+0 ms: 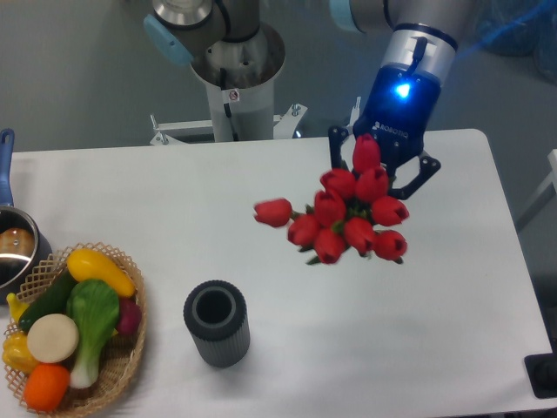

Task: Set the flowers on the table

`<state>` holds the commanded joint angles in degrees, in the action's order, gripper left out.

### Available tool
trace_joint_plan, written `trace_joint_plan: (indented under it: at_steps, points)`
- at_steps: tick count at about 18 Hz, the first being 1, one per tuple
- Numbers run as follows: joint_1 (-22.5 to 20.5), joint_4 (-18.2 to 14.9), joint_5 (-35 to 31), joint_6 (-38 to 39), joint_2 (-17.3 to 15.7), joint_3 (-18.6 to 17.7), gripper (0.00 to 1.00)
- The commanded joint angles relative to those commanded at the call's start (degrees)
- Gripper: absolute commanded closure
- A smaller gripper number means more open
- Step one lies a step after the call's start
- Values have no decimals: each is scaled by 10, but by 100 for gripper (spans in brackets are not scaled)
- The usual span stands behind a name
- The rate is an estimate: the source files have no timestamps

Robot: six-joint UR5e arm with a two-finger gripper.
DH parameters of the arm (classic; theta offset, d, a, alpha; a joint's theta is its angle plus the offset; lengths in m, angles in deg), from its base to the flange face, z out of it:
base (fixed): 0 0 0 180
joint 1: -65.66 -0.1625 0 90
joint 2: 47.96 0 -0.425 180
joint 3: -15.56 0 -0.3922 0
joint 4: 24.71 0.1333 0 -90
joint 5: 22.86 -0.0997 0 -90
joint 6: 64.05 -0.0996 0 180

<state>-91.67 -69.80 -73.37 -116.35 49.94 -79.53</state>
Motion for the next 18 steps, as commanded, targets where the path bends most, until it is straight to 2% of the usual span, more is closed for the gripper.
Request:
trace_joint_plan:
  at_steps: [2, 5, 8, 12, 15, 18]
  points:
    - [16, -2, -69, -21, 5, -10, 61]
    - [42, -3, -133, -48, 12, -29, 61]
    - [52, -3, -178, -55, 32, -53, 61]
    - [86, -17, -301, -82, 62, -61, 61]
    - [95, -18, -334, -82, 83, -60, 61]
    - [102, -18, -341, -80, 104, -55, 61]
